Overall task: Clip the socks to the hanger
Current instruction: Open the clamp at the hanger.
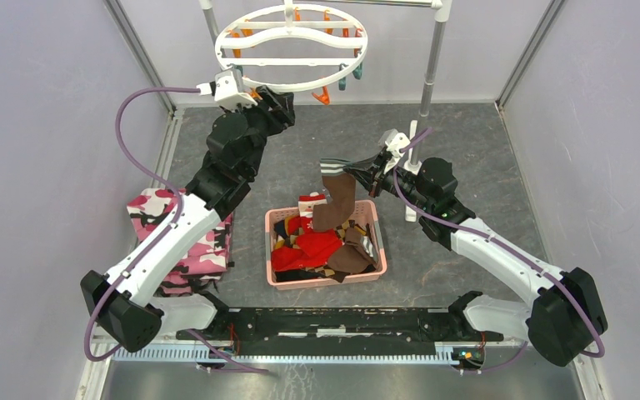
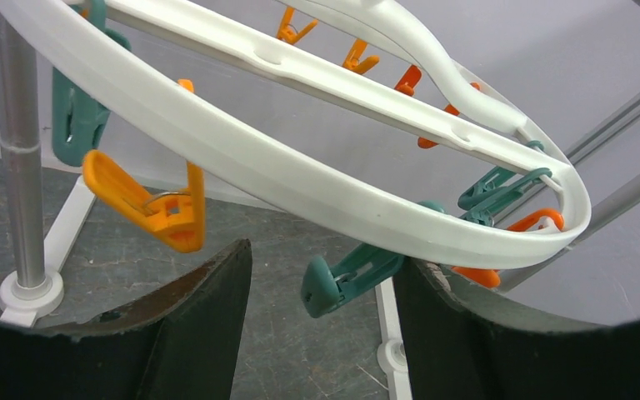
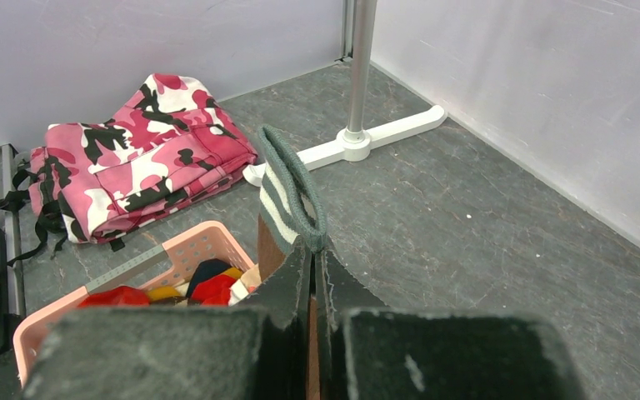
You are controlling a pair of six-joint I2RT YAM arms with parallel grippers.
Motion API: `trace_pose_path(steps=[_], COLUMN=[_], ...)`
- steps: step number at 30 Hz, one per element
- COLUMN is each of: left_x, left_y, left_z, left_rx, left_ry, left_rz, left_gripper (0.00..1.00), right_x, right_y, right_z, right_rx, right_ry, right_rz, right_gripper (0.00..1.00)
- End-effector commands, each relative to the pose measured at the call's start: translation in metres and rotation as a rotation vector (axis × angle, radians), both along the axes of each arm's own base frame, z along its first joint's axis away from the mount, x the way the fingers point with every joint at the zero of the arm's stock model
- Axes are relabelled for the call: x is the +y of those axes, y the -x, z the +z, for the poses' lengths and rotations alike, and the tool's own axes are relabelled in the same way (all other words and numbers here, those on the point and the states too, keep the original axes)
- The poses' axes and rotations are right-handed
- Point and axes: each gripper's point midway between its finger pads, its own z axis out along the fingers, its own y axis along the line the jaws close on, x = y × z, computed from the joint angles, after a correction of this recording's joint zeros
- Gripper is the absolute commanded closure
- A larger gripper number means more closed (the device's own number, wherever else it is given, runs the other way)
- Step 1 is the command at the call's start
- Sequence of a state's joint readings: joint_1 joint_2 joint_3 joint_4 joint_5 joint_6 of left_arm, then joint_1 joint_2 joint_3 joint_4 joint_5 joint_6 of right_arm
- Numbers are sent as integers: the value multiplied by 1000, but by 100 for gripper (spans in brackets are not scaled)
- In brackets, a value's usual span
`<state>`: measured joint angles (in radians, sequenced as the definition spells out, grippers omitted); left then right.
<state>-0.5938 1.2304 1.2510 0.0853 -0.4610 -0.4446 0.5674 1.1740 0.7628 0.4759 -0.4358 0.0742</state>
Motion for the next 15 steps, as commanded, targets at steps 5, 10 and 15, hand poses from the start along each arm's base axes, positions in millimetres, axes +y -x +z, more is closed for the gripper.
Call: trace_pose_path(steps=[5, 10, 15], left_x=[-7, -3, -2], left_y=[2, 2, -1], left_z=[24, 26, 28], left_rx=[-58, -63, -65], left_ry=[59, 53, 47], left_rz=[-48, -35, -25], left_gripper=[31, 32, 35], right_x=[2, 2, 2], right_y=[-1, -1, -1], right_z=[25, 25, 24], right_rx=[-51, -49, -48], right_ry=[-39, -38, -39], right_rz=[9, 12, 13], right_gripper=[100, 100, 100])
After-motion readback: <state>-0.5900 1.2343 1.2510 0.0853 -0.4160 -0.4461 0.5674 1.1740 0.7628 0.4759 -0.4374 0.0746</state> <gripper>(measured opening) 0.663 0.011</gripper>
